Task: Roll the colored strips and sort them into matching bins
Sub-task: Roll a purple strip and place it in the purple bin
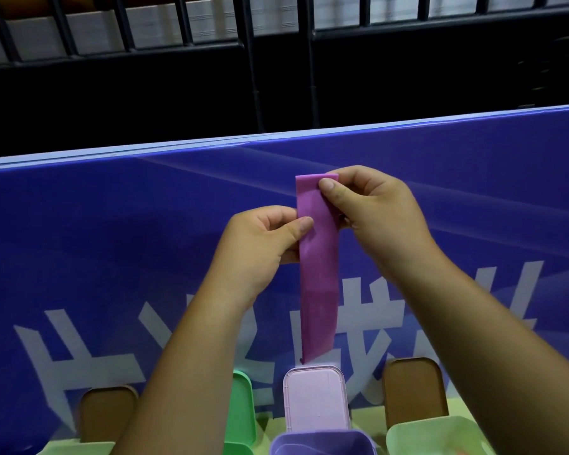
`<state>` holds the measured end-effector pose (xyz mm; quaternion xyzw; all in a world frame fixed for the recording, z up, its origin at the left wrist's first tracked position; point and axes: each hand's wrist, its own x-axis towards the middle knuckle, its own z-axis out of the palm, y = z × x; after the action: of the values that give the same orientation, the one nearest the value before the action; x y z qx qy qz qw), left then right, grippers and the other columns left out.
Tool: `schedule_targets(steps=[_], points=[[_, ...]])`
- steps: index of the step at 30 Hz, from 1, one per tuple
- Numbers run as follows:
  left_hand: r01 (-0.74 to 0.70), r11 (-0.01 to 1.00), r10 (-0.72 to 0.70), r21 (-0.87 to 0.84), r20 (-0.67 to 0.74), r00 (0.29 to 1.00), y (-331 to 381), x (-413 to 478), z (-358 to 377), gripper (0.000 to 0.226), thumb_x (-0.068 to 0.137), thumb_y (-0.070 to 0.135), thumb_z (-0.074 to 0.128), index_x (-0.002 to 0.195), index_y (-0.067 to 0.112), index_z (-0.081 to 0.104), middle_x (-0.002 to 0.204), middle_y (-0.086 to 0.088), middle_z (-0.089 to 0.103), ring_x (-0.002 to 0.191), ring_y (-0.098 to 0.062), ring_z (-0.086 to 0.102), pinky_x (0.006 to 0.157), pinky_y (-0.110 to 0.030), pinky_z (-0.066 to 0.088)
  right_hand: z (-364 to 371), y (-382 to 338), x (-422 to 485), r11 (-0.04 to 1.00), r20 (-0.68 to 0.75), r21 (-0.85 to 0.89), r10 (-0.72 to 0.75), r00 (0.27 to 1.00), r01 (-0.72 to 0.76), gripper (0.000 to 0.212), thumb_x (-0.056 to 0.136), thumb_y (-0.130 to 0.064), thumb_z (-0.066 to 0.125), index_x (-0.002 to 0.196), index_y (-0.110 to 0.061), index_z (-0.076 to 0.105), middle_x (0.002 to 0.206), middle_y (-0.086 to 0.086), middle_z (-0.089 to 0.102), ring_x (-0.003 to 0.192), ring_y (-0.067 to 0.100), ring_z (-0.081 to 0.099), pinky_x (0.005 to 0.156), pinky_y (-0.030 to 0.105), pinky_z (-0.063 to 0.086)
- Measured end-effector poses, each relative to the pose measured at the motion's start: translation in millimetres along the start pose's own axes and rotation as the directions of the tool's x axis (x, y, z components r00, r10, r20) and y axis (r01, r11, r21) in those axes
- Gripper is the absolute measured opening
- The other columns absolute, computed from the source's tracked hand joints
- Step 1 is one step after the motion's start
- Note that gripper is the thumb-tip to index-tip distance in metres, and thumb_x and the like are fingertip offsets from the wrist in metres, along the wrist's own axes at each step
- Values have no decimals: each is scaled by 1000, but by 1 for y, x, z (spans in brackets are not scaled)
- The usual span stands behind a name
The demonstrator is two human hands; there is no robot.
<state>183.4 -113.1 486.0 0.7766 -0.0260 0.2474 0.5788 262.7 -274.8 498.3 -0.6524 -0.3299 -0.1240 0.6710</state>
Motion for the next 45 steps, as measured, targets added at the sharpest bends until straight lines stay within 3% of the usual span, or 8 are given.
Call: schedule_targets(steps=[7, 16, 20, 28, 31, 35, 45], points=[[-2, 1000, 2, -14, 25, 1000, -1, -1, -2, 16, 105, 17, 70, 119, 17, 78, 99, -6, 83, 92, -23, 82, 88, -45, 67, -1, 5, -2, 1000, 15, -14, -19, 1000, 19, 11, 106, -26, 67, 110, -23, 77, 97, -5, 79, 90, 13, 76, 74, 26, 63], [-15, 994, 20, -110, 45, 999, -3, -1, -1, 24, 104, 8, 69, 126, 16, 71, 105, -12, 81, 89, -28, 81, 74, -40, 65, 2, 15, -8, 1000, -50, 1, -17, 999, 17, 11, 103, -21, 71, 108, -23, 80, 98, -6, 80, 94, 17, 76, 81, 41, 66], [-25, 995, 30, -93, 49, 998, -5, -1, -1, 20, 105, 11, 68, 124, 16, 72, 102, -10, 81, 86, -27, 81, 74, -42, 65, 5, 19, -10, 1000, -77, 0, -28, 997, 28, 10, 102, -21, 73, 107, -24, 81, 97, -8, 80, 93, 13, 76, 79, 34, 65], [-52, 998, 52, -33, 18, 998, -3, 1, 0, 16, 106, 21, 69, 121, 18, 72, 97, -7, 82, 86, -22, 82, 71, -37, 67, 11, 24, -12, 999, -69, -2, -42, 997, 42, 10, 103, -21, 72, 108, -24, 79, 98, -8, 79, 94, 13, 76, 79, 34, 66], [-71, 997, 70, -44, -23, 997, -2, 3, -1, 16, 106, 25, 69, 120, 17, 73, 97, -7, 82, 88, -22, 82, 73, -40, 67, 12, 25, -13, 999, -59, -12, -52, 997, 52, 9, 103, -21, 71, 107, -24, 79, 97, -9, 78, 94, 12, 76, 79, 31, 65], [-87, 996, 86, -2, -103, 991, -2, 7, -1, 25, 108, 39, 64, 112, 17, 75, 91, -5, 81, 84, -19, 81, 70, -32, 66, 15, 27, -14, 997, -45, -52, -60, 997, 57, 9, 103, -24, 71, 107, -26, 80, 95, -12, 78, 91, 9, 75, 75, 25, 62], [-71, 997, 65, -27, -168, 984, -12, 10, 0, 14, 103, 28, 73, 106, 16, 80, 91, -4, 82, 86, -21, 81, 76, -37, 67, 18, 30, -19, 999, -48, 19, -30, 998, 31, 14, 101, -20, 73, 112, -22, 81, 100, -13, 80, 97, 5, 75, 78, 20, 61]])
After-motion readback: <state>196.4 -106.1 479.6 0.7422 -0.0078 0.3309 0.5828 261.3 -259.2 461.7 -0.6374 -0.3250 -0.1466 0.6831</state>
